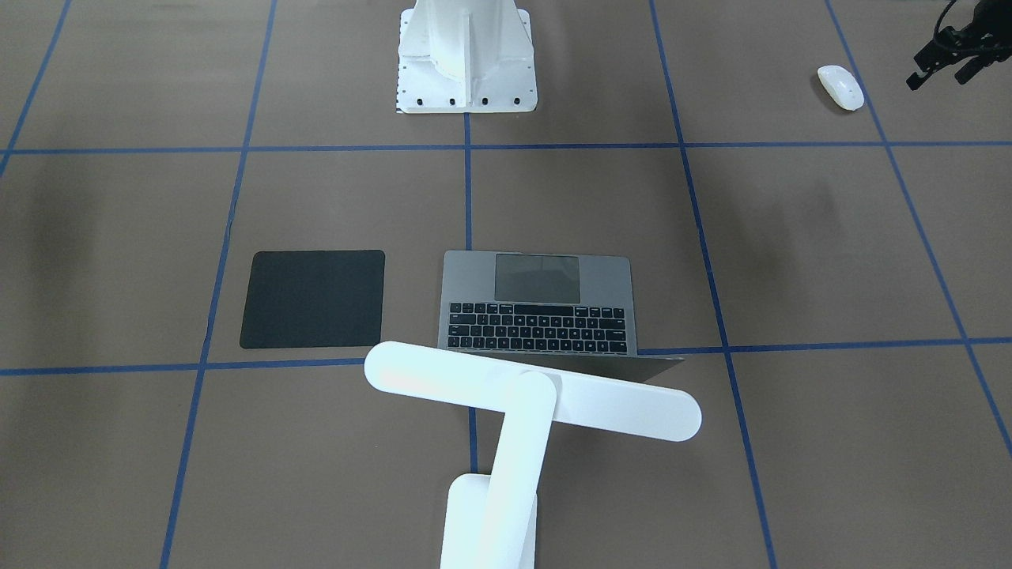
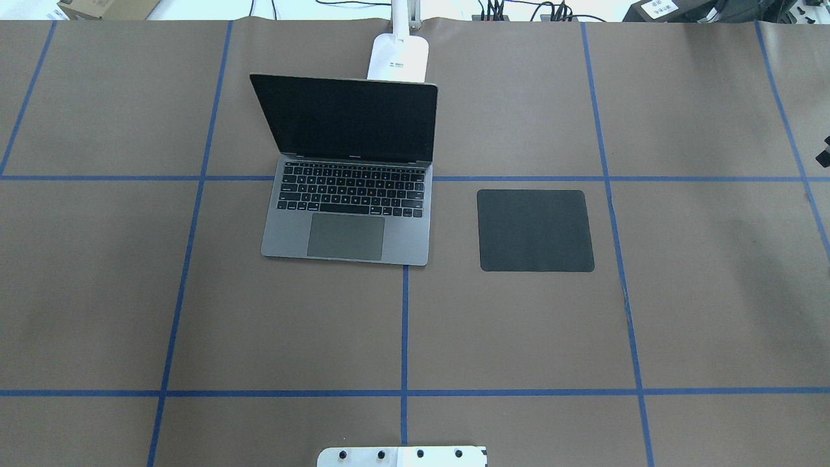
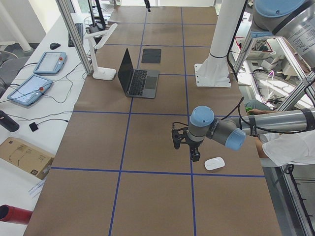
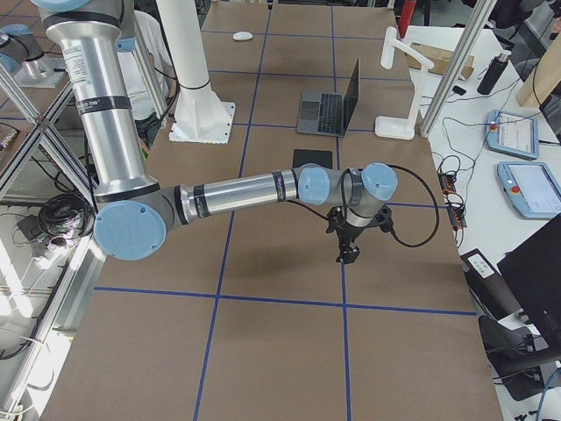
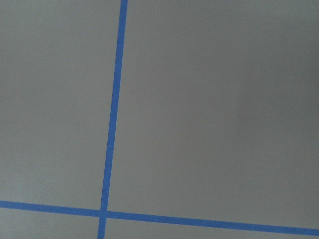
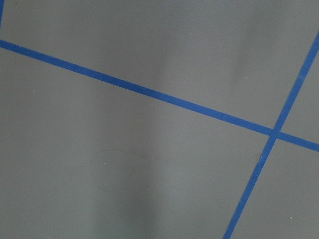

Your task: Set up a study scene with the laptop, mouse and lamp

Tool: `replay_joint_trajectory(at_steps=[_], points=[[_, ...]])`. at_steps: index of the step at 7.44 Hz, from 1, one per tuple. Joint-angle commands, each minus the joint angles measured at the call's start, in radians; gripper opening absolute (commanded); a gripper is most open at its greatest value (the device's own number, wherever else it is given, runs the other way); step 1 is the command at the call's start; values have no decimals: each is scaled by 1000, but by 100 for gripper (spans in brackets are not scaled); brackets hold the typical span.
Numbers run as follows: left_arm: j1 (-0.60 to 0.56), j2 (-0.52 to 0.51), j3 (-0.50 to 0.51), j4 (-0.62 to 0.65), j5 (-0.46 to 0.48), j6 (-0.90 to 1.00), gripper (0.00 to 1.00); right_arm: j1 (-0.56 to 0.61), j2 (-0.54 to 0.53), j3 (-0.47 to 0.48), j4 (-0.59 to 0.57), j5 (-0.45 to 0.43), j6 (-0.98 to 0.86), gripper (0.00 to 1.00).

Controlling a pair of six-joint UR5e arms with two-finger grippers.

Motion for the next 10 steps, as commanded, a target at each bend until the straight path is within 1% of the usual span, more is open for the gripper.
replay_joint_trajectory(at_steps=[1, 2, 3, 4, 5, 6, 7, 8, 9, 10], points=[[5, 8, 94, -84, 0, -27, 100, -1, -29, 5, 55, 1, 20, 99], [5, 2, 148, -140, 3, -47, 100, -1, -34, -8, 96, 1, 21, 99], [8, -5, 175, -190, 7, -132, 100, -1, -32, -10, 106, 1, 35, 99], [8, -3, 200, -227, 9, -137, 100, -1, -32, -7, 106, 1, 41, 99], [21, -3, 202, -233, -8, -152, 100, -1, -32, -5, 106, 3, 41, 99], [32, -5, 206, -235, -32, -210, 100, -3, -32, -5, 107, 3, 41, 99], [37, -6, 208, -239, -26, -217, 100, -3, -31, -4, 107, 3, 41, 99], [42, -40, 208, -242, -2, -217, 99, -3, -31, -1, 107, 3, 41, 99], [124, -47, 208, -308, 77, -211, 98, -3, -31, 1, 107, 3, 41, 99], [246, -48, 208, -346, 181, -273, 98, -4, -29, 1, 107, 3, 41, 99]])
